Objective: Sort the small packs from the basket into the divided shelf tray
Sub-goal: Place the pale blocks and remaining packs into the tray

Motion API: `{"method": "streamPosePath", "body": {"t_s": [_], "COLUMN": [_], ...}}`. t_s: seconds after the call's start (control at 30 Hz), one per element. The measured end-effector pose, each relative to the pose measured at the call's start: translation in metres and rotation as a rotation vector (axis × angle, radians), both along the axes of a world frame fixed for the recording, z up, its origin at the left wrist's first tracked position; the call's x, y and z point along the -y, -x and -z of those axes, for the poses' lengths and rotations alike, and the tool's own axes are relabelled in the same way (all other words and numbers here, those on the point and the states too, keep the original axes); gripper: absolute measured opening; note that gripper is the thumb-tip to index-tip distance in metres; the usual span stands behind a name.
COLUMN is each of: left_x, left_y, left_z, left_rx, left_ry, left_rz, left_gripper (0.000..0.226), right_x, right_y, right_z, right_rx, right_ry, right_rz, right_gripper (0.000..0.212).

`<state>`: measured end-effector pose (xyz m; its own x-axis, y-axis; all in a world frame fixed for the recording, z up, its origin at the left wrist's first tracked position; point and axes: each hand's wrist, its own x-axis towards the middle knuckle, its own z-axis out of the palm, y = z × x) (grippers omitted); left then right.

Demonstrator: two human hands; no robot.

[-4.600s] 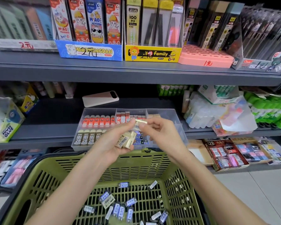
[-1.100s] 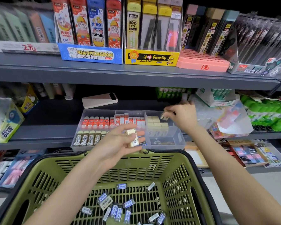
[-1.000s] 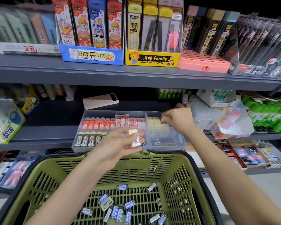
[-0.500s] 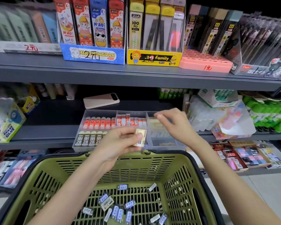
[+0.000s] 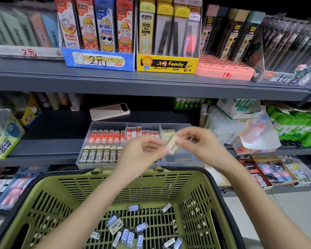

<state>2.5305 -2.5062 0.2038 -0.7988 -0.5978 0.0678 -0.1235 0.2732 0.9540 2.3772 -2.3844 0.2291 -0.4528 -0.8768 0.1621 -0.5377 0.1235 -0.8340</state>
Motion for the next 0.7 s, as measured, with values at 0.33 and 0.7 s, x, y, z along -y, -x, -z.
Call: {"method": "streamPosePath", "body": {"t_s": [0.33, 0.7], "left_x": [0.013, 0.02], "left_y": [-0.004, -0.006], "left_z": [0.033, 0.053], "left_rx": [0.231, 0.299], "left_ry": [0.744, 0.82], "left_rz": [-0.028, 0.007], "left_gripper": [0.043, 0.043], "right_x": [0.045, 0.054], "right_y": [0.081, 0.086], "right_z": [0.044, 0.068], "right_rx": [-0.898, -0.933], "right_ry": [-0.274, -0.475], "right_rz": [0.494, 0.242], "right_gripper": [0.022, 0.031]}}
